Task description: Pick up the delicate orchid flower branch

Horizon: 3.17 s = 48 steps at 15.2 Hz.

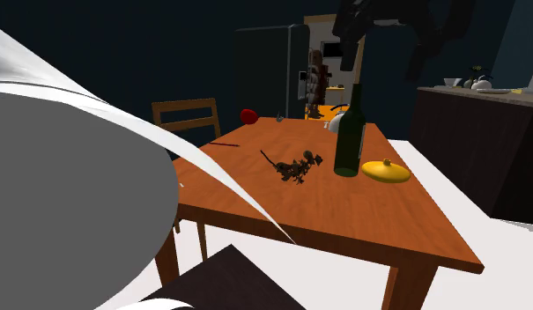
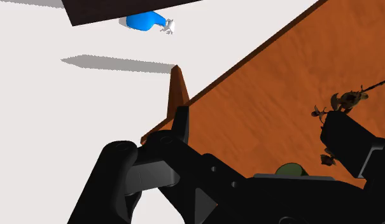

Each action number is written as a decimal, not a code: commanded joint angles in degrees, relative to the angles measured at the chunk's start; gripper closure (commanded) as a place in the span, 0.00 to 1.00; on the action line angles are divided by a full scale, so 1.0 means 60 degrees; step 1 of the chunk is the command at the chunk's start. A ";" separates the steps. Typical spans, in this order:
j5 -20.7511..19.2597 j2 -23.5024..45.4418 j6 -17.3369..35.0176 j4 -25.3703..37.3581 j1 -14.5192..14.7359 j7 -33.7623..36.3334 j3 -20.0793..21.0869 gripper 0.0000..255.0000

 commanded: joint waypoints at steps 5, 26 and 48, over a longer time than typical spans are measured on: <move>0.0397 0.0977 0.0971 -0.0039 0.0320 0.0386 0.0483 0.00; 0.0957 0.7749 0.4707 0.2872 0.1643 0.2362 0.2473 0.00; 0.0277 1.1560 0.5835 0.5460 0.2454 0.3243 0.2678 1.00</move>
